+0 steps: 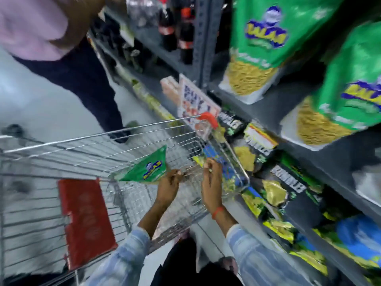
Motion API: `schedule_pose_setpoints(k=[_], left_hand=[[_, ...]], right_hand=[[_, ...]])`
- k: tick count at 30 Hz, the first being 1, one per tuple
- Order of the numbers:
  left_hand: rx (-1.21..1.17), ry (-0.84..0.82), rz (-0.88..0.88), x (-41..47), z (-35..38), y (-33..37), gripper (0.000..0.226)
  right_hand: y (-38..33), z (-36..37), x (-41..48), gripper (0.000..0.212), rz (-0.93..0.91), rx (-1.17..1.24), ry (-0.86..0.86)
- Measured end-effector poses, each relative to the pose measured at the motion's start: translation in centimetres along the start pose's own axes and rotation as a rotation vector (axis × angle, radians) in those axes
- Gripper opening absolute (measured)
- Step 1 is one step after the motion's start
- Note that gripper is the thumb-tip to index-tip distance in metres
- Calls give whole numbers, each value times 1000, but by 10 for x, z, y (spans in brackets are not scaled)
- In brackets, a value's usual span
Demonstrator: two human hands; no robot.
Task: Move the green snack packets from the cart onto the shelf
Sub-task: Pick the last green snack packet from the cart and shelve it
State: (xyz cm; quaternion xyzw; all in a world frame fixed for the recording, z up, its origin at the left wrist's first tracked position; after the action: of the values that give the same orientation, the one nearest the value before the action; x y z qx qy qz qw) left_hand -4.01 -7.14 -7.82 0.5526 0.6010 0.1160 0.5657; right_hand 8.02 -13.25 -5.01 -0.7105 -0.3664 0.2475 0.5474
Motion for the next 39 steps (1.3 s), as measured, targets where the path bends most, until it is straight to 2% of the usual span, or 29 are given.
schedule_pose_setpoints(k=[4, 8, 13, 17, 19, 21, 23, 26, 29, 32, 34, 36, 38, 39], left_hand=[[-60, 54, -204, 37, -39, -65, 48], [-87, 102, -326, 57, -63, -104, 20], [-101, 76, -452, 87, -67, -144, 61], [-192, 79, -434, 120, -63, -183, 68], [-225, 56, -410, 136, -60, -197, 67], [-202, -4, -366, 137, -65, -185, 60], [-207, -62, -292, 134, -72, -166, 54], [-282, -66, -238, 133, -75, -157, 51], [-348, -77, -236, 126, -77, -149, 48], [-388, -59, -251, 117, -74, -152, 52], [-366, -57, -274, 105, -69, -152, 51], [-310, -79, -298, 91, -65, -145, 48], [-318, -92, -303, 79, -59, -129, 41], [-357, -99, -305, 72, -54, -117, 29]], right_hand=[[18, 69, 8, 58, 87, -129, -184], [51, 120, 14, 52, 163, -313, -365], [102, 144, 40, 52, 292, -483, -571], [122, 136, 55, 51, 426, -547, -693], [121, 146, 70, 43, 334, -541, -729], [118, 158, 83, 60, 237, -530, -801], [120, 161, 92, 64, 240, -512, -869], [122, 162, 97, 63, 274, -539, -974], [128, 165, 99, 52, 280, -551, -1077], [137, 159, 95, 45, 262, -496, -1065], [150, 148, 89, 45, 214, -433, -1044], [150, 131, 81, 48, 242, -342, -1016], [128, 106, 75, 48, 260, -273, -960], [115, 92, 73, 49, 248, -264, -936]])
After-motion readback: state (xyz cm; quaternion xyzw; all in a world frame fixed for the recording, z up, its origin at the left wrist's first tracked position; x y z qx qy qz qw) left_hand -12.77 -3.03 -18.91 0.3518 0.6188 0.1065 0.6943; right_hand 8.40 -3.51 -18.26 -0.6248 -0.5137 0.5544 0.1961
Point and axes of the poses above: each hand's wrist, its own x-axis towards the middle knuckle, its own z-axis out of the palm, y = z × x, the point moved 1 cm from there along x, towards the middle knuckle, and after that the axes turned 8 degrees about -z, right-handed, at the moved point
